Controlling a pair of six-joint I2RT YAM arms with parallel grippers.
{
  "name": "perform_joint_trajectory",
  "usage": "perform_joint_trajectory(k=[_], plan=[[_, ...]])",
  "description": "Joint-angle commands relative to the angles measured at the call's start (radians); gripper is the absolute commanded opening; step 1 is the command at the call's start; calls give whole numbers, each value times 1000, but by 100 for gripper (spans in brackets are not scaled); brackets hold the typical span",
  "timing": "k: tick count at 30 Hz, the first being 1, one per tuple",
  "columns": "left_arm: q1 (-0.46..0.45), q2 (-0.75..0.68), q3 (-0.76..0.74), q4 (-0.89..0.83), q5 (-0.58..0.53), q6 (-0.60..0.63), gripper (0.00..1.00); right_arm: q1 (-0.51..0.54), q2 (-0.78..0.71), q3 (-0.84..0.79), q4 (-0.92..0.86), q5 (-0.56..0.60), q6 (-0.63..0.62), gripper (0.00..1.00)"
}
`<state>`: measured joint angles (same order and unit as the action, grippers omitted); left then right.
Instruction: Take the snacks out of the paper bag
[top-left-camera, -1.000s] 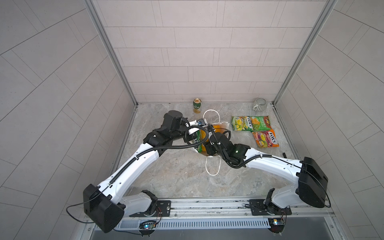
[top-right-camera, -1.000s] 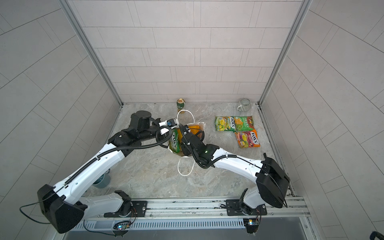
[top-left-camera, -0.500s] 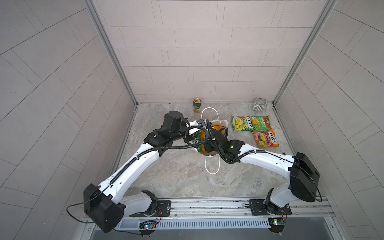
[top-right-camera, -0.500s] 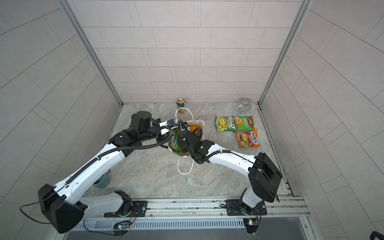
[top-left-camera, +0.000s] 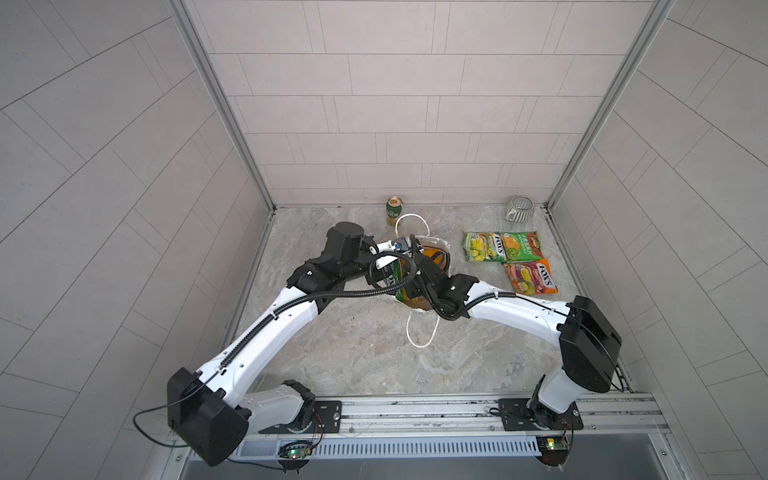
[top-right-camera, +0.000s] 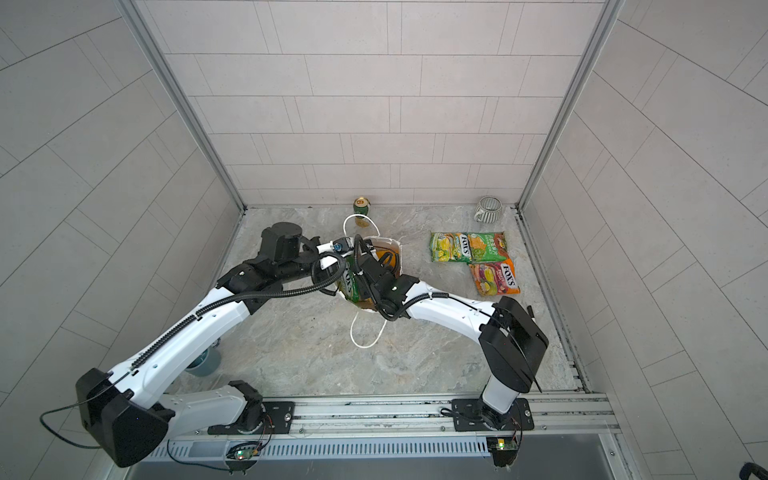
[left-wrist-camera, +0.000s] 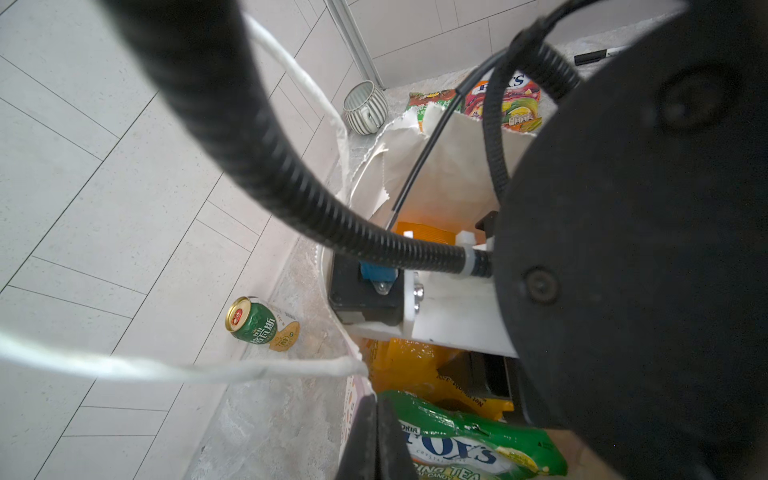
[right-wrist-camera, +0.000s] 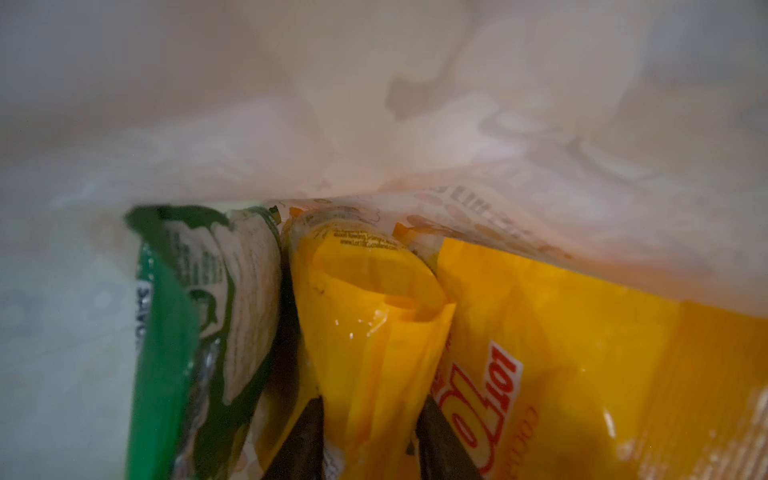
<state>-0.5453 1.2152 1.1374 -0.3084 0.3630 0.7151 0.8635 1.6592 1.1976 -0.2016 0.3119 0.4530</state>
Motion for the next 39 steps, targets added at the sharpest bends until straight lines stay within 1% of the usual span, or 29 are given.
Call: perform_joint_trajectory(k=[1,4,5,6,8,15,22,31,39], plan=[[-13,-36,-6,26,50,13,0,2,36,13,-5,9,0,26],[-13,-42,-11,30,50,12,0,1,45,13,-3,4,-2,17],[-13,-43,-14,33,47,14,0,0,45,13,-3,3,-3,9],[-14,-43,-15,35,44,14,0,1,42,11,-3,0,-3,4],[-13,-44,-13,30,36,14,0,2,26,9,-2,-2,-4,0],[-13,-42,-15,30,31,16,0,1,-48,32,-41,-32,-16,0],[-13,-34,-12,22,7,27,0,0,-133,45,-78,-87,-51,0],[-13,-31,-10,14,-1,33,0,2,-217,46,-89,-85,-100,0],[-13,-36,-15,19,-13,32,0,2,-280,65,-105,-112,-131,0]])
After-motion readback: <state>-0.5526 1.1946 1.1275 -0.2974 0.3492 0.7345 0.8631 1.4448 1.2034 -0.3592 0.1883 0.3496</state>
